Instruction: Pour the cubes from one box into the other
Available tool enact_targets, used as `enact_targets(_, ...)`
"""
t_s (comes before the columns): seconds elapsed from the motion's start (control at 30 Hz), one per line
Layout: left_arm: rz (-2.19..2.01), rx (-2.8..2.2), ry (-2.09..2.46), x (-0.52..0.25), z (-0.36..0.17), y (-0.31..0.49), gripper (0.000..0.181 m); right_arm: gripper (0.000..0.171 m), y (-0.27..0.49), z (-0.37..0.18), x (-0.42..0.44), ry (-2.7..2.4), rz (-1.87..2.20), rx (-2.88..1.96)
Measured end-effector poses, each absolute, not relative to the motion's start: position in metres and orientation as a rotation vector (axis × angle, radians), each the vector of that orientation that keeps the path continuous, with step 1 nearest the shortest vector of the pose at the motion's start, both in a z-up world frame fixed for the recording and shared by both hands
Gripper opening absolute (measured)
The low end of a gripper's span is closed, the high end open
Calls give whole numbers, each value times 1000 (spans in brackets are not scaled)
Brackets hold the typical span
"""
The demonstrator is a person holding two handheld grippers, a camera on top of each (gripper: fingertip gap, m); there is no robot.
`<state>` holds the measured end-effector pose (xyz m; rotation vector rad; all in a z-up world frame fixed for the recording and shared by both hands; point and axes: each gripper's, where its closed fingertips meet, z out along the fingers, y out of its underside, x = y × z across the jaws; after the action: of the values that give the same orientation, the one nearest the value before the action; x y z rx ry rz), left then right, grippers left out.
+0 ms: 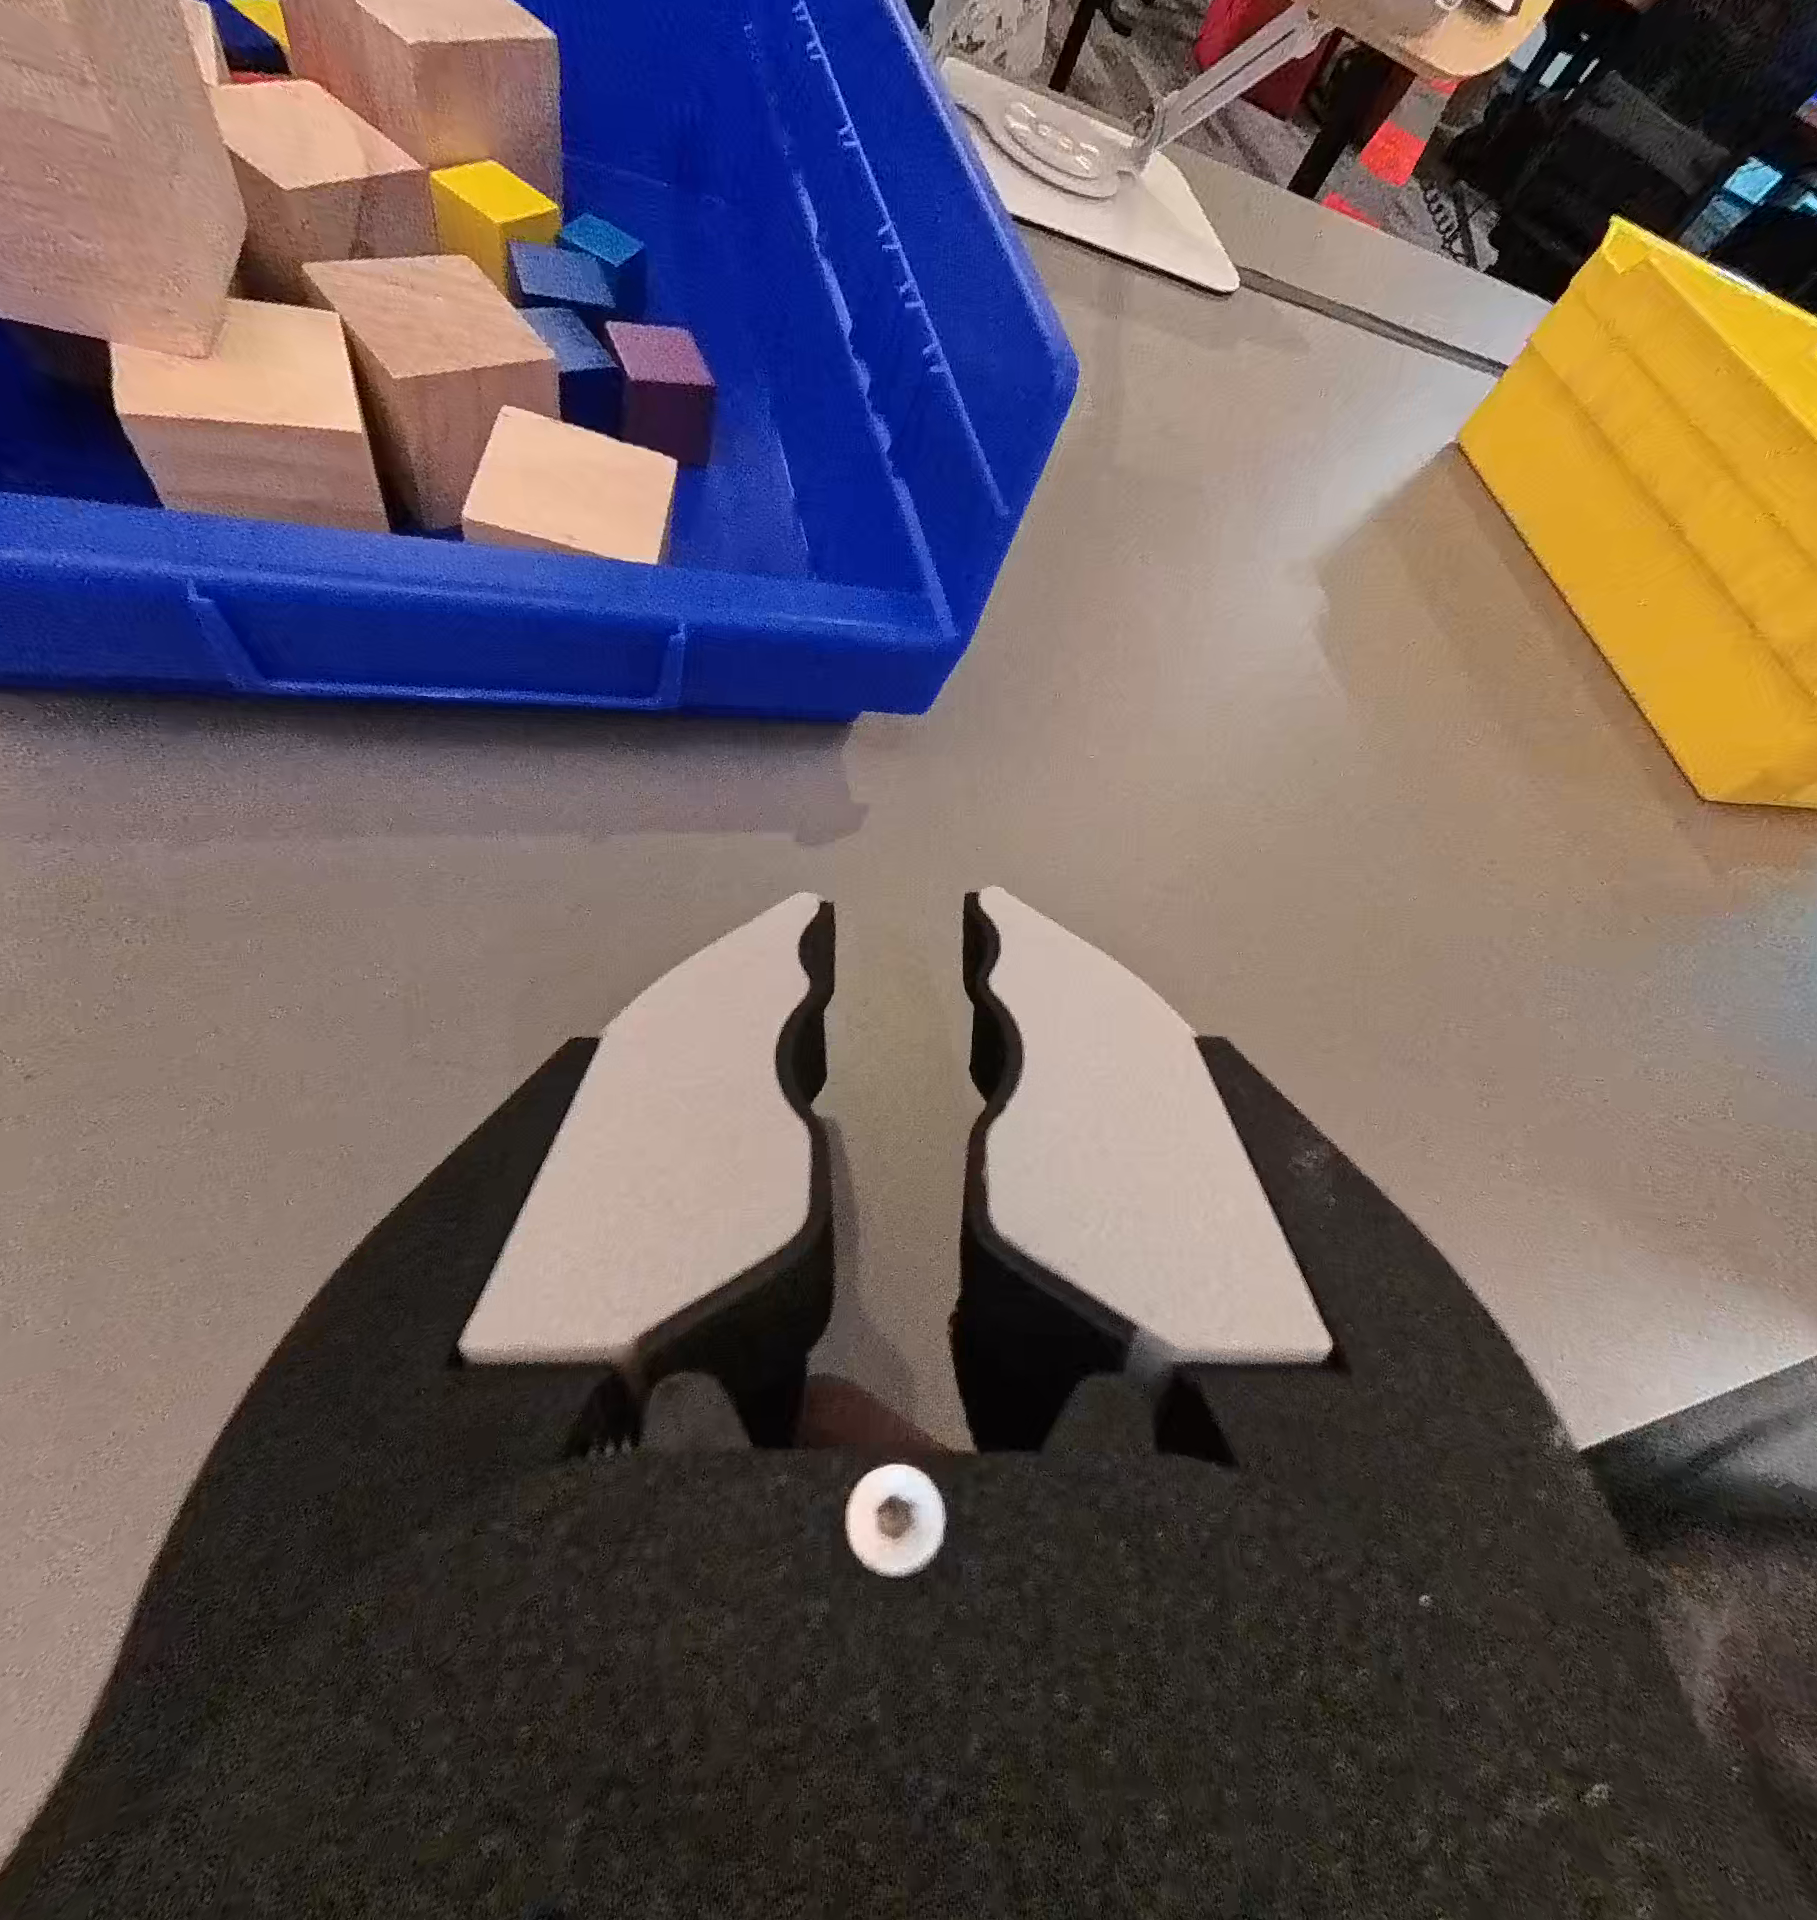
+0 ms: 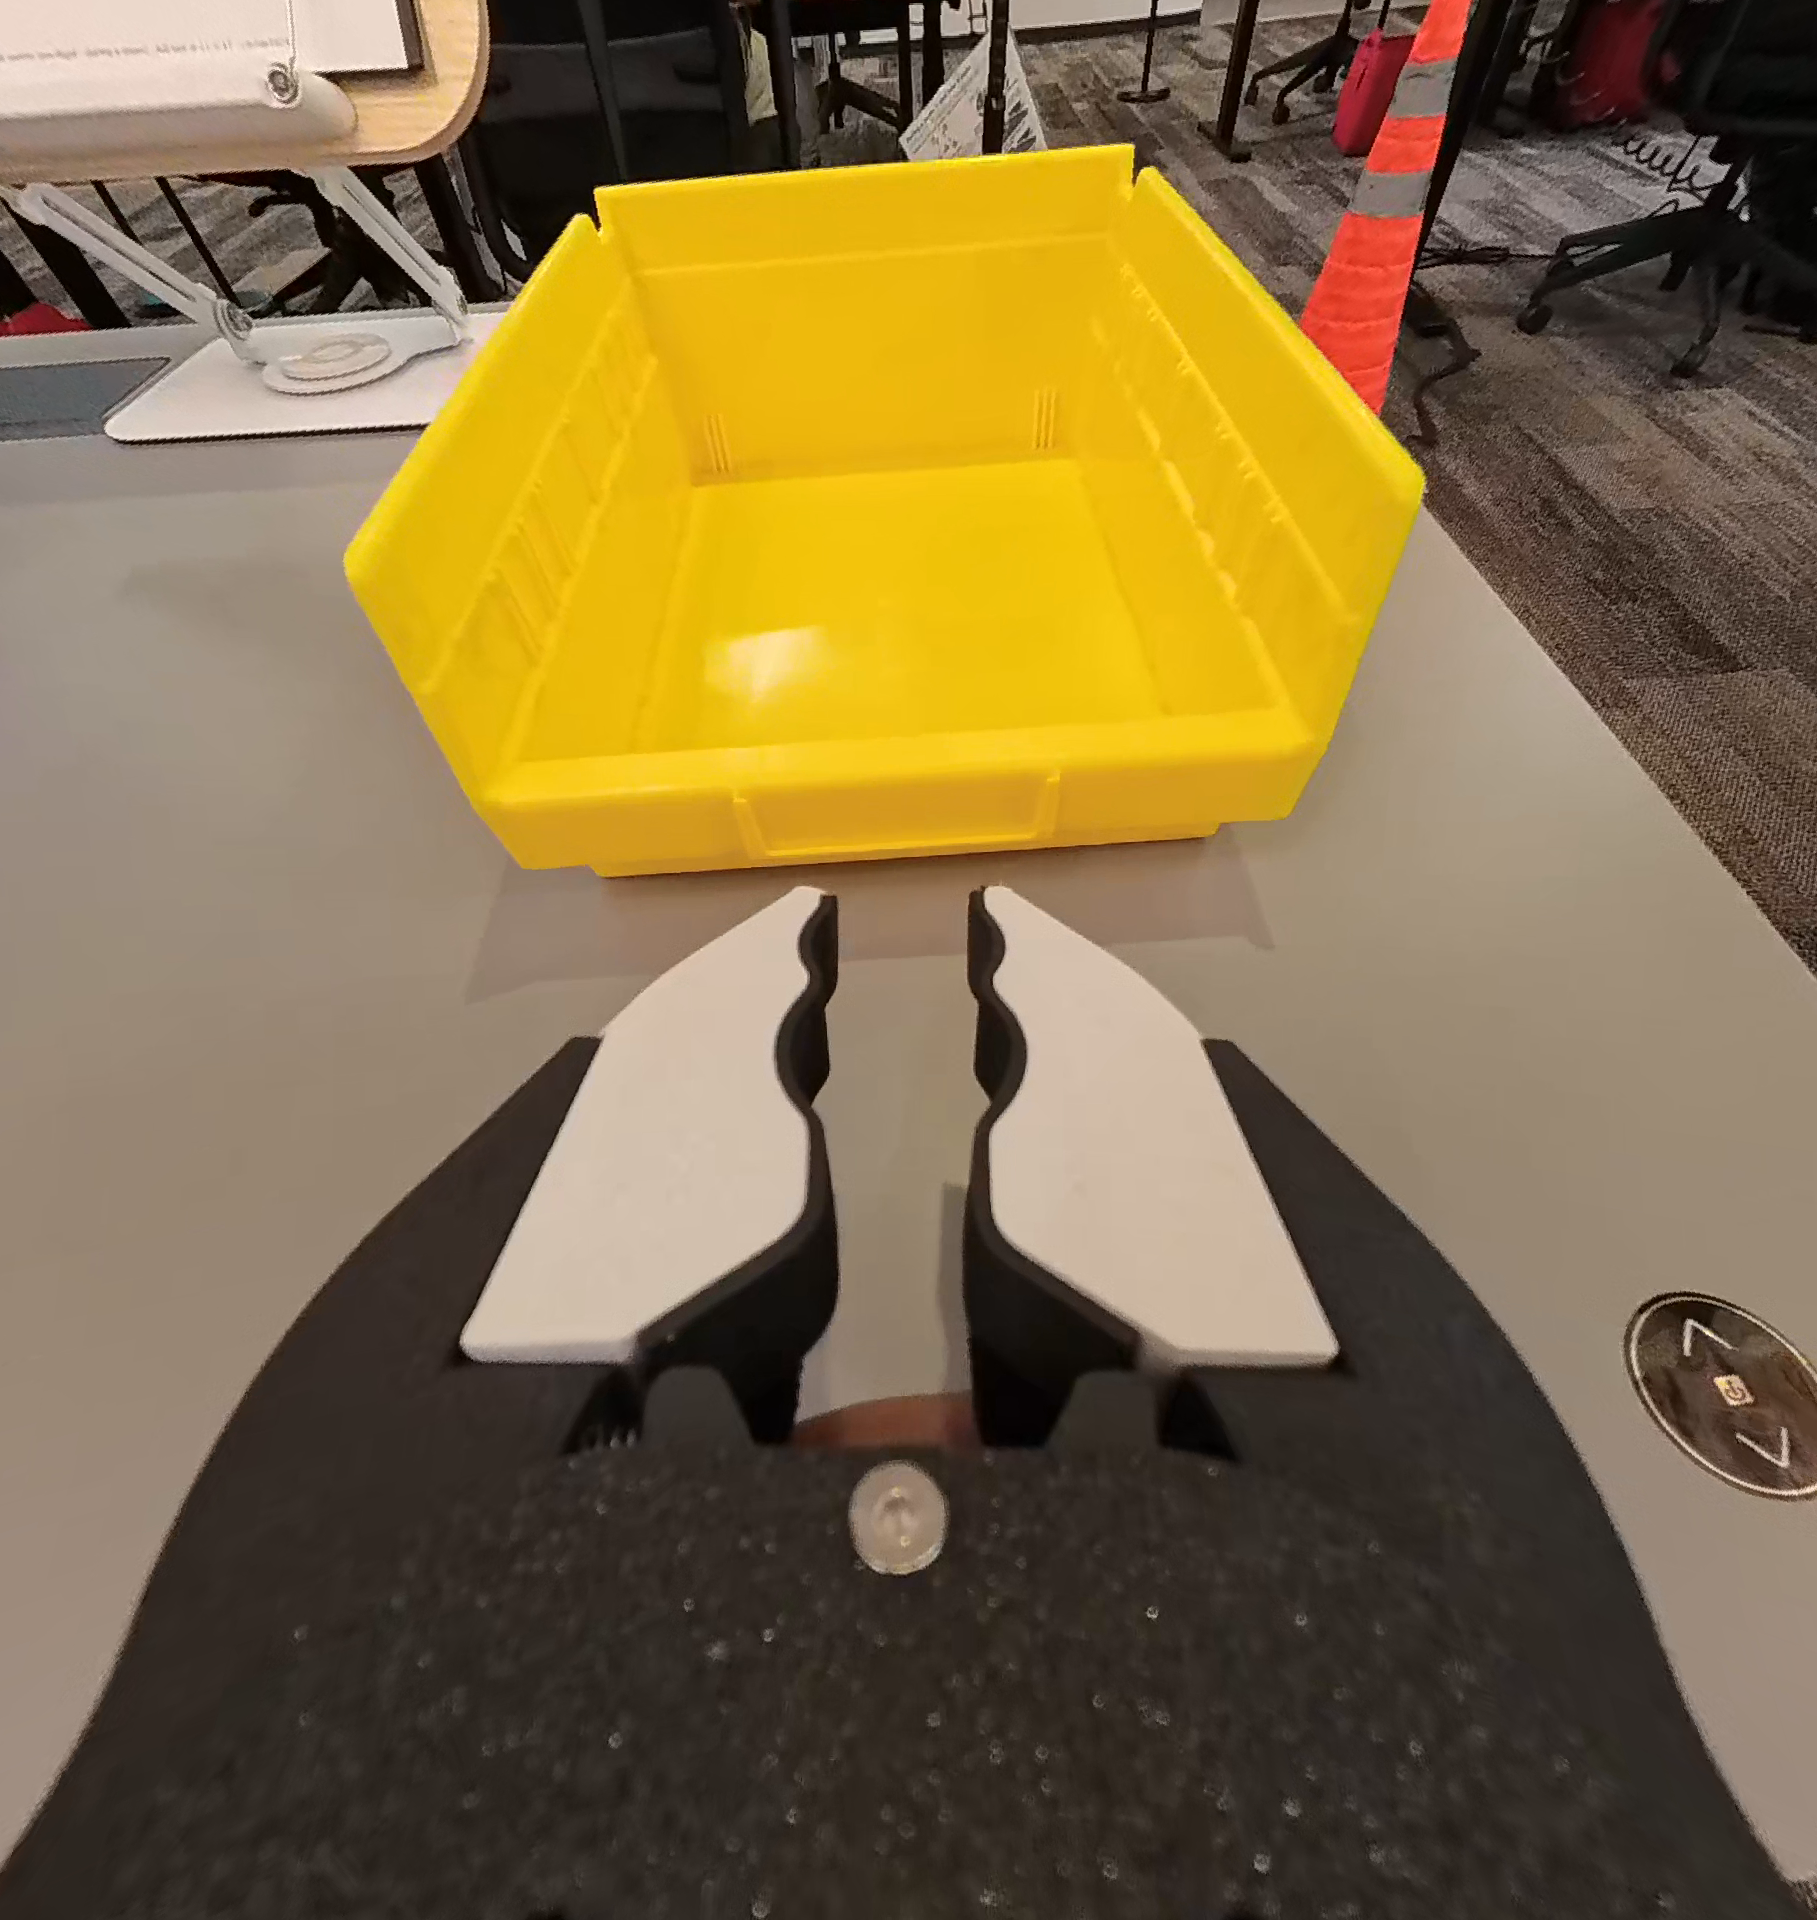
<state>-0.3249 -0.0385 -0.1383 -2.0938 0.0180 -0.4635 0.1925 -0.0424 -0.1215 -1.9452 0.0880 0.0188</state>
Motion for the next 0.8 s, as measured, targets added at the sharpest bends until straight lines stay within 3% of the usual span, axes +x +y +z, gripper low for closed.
enact_targets(0.8,-465,-2094,81,-327,-139,-42,25,23,-40,-124,189,69,30,-1959)
